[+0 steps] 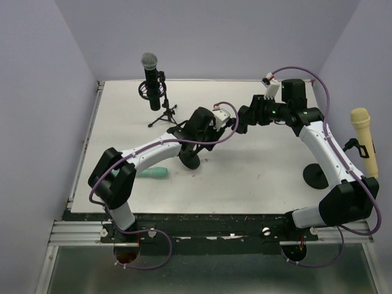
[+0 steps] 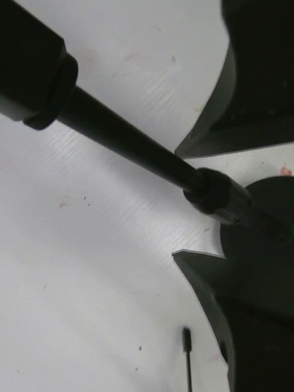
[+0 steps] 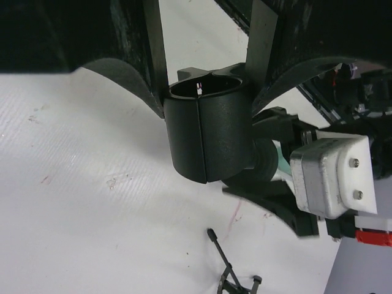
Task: Remove the microphone from the stand
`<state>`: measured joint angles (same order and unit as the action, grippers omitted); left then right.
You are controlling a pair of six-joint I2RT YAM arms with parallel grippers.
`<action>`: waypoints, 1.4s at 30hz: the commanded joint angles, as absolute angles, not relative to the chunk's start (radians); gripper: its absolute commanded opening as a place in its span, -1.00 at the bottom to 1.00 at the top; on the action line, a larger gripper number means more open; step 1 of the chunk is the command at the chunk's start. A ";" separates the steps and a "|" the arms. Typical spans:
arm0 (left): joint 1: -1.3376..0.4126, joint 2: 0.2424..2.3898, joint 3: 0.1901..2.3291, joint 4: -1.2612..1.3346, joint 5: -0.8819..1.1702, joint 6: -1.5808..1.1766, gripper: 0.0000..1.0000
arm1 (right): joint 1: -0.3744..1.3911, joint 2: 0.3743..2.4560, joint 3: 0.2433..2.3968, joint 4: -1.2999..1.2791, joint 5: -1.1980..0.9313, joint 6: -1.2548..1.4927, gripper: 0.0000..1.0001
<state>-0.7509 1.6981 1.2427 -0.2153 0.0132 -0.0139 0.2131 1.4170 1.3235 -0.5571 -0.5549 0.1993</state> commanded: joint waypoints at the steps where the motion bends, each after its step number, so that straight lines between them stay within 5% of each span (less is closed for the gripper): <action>1: -0.669 1.611 1.223 -0.152 0.193 -0.005 0.85 | 0.229 1.387 1.335 -0.657 -0.574 0.059 -0.99; 10: -0.485 1.638 1.320 -0.351 0.975 0.242 0.93 | 0.227 1.303 1.272 -0.690 -0.718 -0.323 -0.99; 14: -0.489 1.712 1.407 -0.629 1.029 0.533 0.75 | 0.229 1.267 1.256 -0.689 -0.719 -0.394 -0.99; 19: -0.511 1.727 1.371 -0.652 1.035 0.653 0.62 | 0.230 1.267 1.269 -0.712 -0.721 -0.403 -0.99; 28: -0.598 1.758 1.379 -0.615 0.899 0.667 -0.01 | 0.227 1.249 1.264 -0.704 -0.719 -0.374 -0.99; 30: -0.618 1.753 1.374 -0.608 0.856 0.664 -0.28 | 0.229 1.243 1.261 -0.681 -0.703 -0.345 -0.99; 32: -0.643 1.733 1.364 -0.575 0.777 0.634 -1.00 | 0.230 1.238 1.262 -0.651 -0.674 -0.293 -0.99; 37: -0.707 1.614 1.238 -0.228 0.428 0.355 -1.00 | 0.229 1.252 1.295 -0.552 -0.485 0.053 -0.99; 40: -0.776 1.592 1.158 0.039 -0.383 0.088 -1.00 | 0.227 1.308 1.350 -0.584 -0.422 0.248 -0.99; 42: -0.762 1.672 1.271 -0.126 -0.498 -0.099 -1.00 | 0.227 1.324 1.353 -0.580 -0.472 0.304 -0.99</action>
